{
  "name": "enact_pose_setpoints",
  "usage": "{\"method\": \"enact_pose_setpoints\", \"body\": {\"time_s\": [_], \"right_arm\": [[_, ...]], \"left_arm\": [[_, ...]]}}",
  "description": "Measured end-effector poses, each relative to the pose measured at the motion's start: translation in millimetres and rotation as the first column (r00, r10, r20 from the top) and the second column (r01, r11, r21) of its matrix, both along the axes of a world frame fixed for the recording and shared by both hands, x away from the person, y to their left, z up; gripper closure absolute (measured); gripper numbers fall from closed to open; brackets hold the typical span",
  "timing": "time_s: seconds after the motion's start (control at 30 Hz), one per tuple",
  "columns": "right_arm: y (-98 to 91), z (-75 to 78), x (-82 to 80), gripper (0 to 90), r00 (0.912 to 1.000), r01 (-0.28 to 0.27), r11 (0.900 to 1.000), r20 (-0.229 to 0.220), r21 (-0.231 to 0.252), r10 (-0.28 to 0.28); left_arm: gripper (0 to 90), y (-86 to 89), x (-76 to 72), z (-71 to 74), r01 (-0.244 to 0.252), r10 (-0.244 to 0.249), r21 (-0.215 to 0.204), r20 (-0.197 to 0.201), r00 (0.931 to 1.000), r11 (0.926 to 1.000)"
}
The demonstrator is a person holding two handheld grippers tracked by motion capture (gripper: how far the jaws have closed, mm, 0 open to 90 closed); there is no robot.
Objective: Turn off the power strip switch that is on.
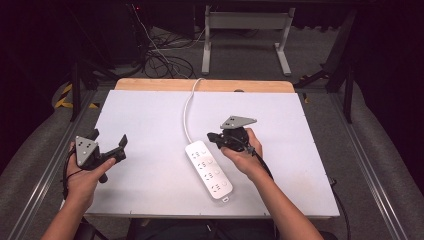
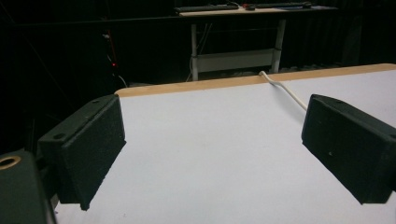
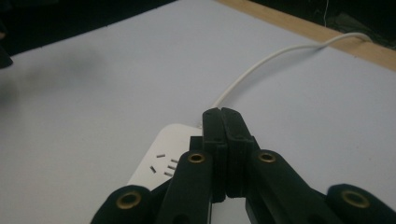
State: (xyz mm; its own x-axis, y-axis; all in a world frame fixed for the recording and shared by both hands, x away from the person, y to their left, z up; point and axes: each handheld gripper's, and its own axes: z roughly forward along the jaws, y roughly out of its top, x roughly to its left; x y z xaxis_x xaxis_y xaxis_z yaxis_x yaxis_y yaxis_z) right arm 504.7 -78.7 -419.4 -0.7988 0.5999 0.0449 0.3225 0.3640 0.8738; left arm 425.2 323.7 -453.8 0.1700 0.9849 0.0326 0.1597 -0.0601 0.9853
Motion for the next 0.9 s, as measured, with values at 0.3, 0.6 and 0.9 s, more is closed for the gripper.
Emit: {"method": "enact_pose_setpoints", "body": {"time_s": [0.3,0.6,0.9], "right_arm": [[-36.0,16.1,-10.6,90.0,0.9968,0.048,0.9941,0.059,0.097,-0.054],[-80.6,19.8,-22.6,90.0,0.9829,0.091,0.9698,0.136,0.226,-0.124],[-117.8,17.9,-38.8,90.0,0.9562,0.124,0.9474,0.219,0.295,-0.194]], "left_arm": [[6.7,0.1,-0.1,0.0,-0.002,0.002,0.003,-0.001,1.0000,1.0000],[6.8,0.3,-0.1,-0.3,-0.007,0.007,0.005,-0.004,1.0000,1.0000],[6.8,0.6,-0.3,-0.2,-0.011,0.011,0.008,-0.004,0.9999,0.9999]]}}
